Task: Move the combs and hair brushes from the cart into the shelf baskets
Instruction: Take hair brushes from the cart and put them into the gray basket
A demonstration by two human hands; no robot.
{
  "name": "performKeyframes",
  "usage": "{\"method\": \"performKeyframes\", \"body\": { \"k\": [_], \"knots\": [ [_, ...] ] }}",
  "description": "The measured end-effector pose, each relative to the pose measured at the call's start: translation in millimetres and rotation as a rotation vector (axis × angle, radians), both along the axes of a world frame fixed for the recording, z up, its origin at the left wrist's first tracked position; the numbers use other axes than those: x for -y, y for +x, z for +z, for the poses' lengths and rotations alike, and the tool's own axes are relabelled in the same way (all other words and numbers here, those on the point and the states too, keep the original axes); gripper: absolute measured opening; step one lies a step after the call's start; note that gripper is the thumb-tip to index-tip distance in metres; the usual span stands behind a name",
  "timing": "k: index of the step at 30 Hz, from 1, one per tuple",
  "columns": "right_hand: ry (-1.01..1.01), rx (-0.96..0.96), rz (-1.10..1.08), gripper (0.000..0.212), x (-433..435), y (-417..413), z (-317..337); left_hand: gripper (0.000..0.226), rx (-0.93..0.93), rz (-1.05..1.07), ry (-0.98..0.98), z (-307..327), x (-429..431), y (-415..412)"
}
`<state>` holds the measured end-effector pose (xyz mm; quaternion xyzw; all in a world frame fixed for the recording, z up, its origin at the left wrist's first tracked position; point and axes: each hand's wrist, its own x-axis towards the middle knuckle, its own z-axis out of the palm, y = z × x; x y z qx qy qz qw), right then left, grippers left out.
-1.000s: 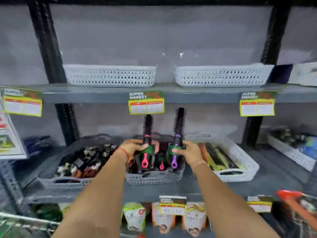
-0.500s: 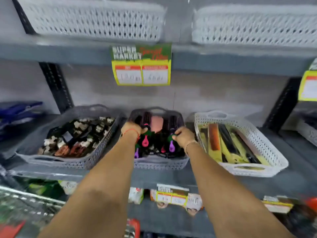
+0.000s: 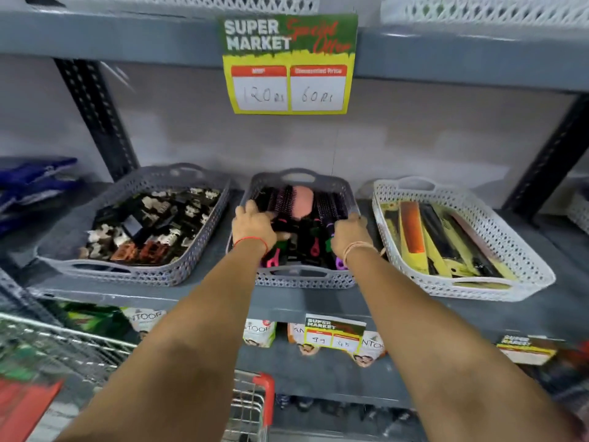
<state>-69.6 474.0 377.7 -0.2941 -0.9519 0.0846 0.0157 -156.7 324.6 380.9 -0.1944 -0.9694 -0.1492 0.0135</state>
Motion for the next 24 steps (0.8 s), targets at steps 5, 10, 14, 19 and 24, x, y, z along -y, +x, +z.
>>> {"method": "performKeyframes", "body": {
  "k": [5, 10, 14, 19, 24],
  "knots": [
    [-0.304, -0.436, 0.204, 0.074, 75, -15, 56, 0.052, 0.093, 0.164, 0.992, 45, 78, -10],
    [-0.862, -0.506, 0.463, 0.067, 220, -36, 74, 0.032, -0.027, 0.471, 1.501, 43, 235, -10],
    [-1.054, -0.227, 0.540, 0.053, 312, -46, 6, 0.051, 0.192, 0.828, 1.268, -51, 332, 9],
    [-1.000, 0.381, 0.496, 0.066, 357, -50, -120, 0.042, 0.850, 0.991, 1.060, -174, 379, 69],
    [-0.826, 0.767, 0.510, 0.067, 371, -49, -253, 0.052, 0.937, 1.296, 1.084, -288, 399, 102]
  ]
}}
